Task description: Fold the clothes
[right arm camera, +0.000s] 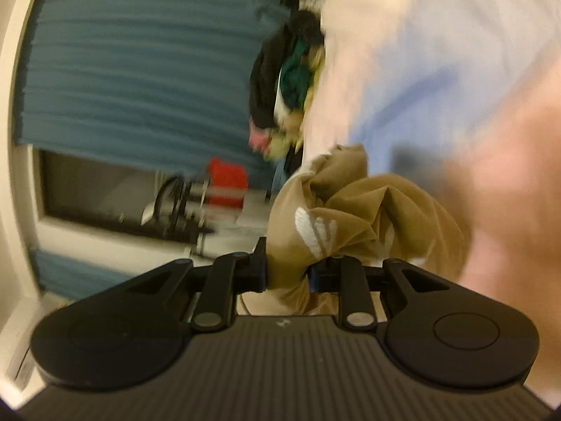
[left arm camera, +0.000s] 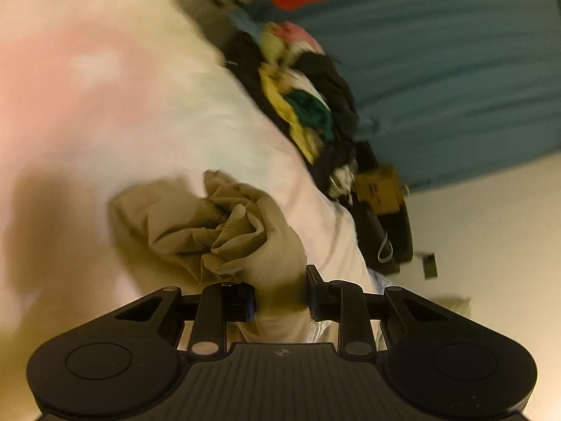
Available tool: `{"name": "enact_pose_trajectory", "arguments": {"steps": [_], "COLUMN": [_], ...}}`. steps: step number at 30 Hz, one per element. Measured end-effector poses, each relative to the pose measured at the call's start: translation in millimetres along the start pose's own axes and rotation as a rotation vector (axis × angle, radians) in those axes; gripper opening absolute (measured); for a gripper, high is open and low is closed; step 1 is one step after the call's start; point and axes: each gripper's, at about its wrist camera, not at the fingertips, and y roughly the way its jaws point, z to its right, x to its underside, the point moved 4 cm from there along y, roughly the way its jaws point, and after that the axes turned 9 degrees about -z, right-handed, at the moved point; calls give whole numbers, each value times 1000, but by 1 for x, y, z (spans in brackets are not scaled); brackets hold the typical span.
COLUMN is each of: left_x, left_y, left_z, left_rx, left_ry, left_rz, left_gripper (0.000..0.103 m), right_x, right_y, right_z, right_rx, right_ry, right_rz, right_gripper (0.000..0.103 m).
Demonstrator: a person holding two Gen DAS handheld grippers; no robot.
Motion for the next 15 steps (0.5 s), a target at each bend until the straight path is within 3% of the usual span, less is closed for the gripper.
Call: {"name": "enact_pose_trajectory", "arguments": {"steps": [4,8,12,15], "left_x": [-20,-28,-22,-12], "left_y": [72,131,179,212], "left_z": [73,124,123,89], "left_rx": [29,100,106,57], "left_ry": [79,158,276,340], "left_rz": [-50,-69,-85,-128], "left_gripper": [28,28,29,29], "right_x": [-87,-145,-170,-159], "right_y": [8,5,21,37], "right_z": [-29,-42,-8,40], "right_rx": [44,51,98,184], "right_ry": [-87,-193,-232,-260], "right_rz": [98,213,255,207], "right_gripper": [25,25,25,25]}}
